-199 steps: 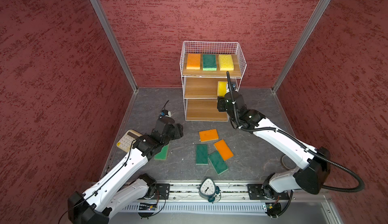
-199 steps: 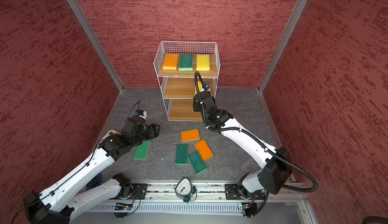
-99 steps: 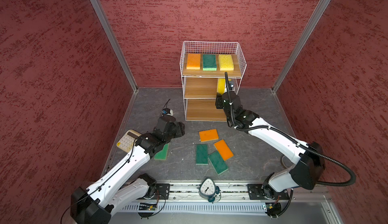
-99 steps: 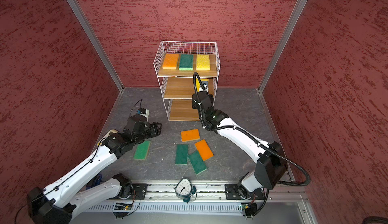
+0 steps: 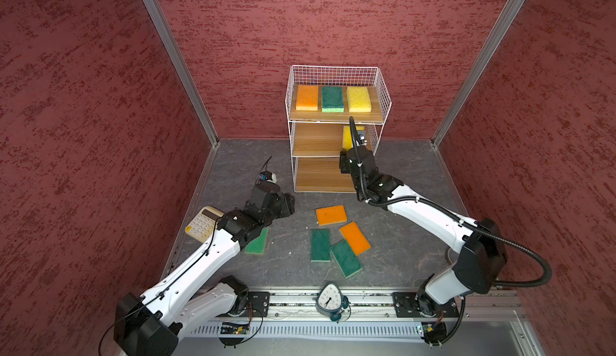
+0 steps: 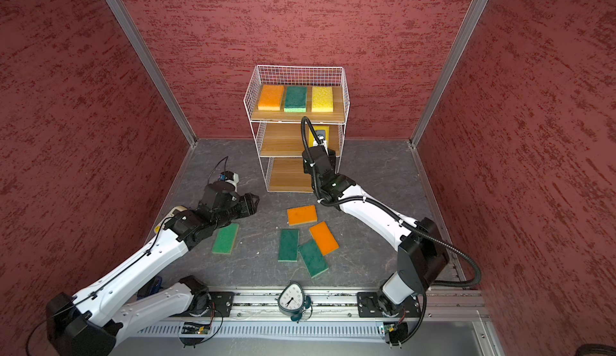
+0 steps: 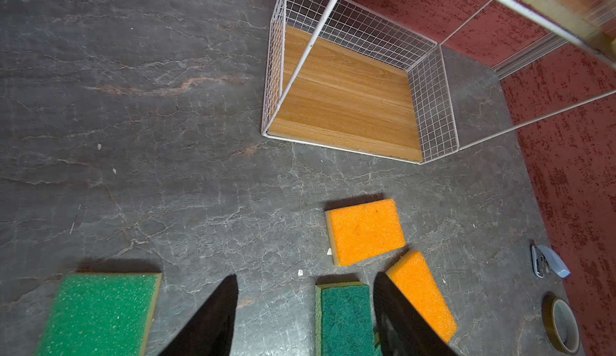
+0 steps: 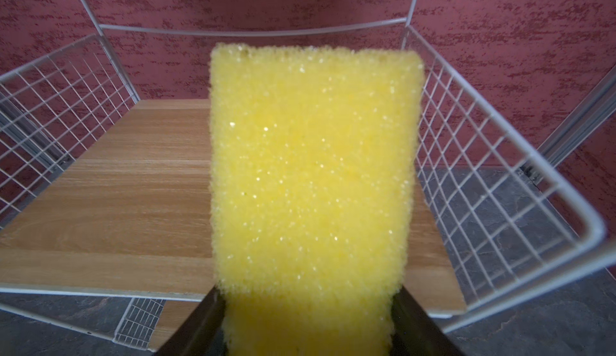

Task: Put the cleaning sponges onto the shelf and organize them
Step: 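Carry the yellow sponge with the right gripper over the middle shelf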

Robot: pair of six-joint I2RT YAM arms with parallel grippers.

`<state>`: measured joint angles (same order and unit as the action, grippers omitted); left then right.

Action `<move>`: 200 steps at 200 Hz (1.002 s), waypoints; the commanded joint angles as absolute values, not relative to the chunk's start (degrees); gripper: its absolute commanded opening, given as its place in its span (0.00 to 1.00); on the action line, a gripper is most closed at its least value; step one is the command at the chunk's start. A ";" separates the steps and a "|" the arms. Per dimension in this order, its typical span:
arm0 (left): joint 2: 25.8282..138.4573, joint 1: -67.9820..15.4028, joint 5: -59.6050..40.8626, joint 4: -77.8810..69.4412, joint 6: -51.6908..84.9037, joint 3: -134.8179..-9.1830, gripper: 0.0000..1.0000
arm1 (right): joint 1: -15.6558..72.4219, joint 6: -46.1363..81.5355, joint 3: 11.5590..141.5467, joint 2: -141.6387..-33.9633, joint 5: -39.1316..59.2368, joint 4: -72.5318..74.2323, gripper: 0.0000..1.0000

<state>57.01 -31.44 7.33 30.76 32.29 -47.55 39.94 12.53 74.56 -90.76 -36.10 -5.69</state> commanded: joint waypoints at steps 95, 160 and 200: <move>58.45 -30.89 6.42 29.33 32.26 -48.22 0.65 | 38.83 8.96 74.32 -88.75 -41.76 -1.94 0.65; 58.53 -30.93 6.34 28.88 33.05 -47.97 0.64 | 37.64 7.73 73.87 -89.14 -41.41 -0.94 0.65; 58.89 -31.03 6.29 28.64 33.55 -47.86 0.64 | 36.95 7.41 74.26 -90.25 -40.98 -1.32 0.66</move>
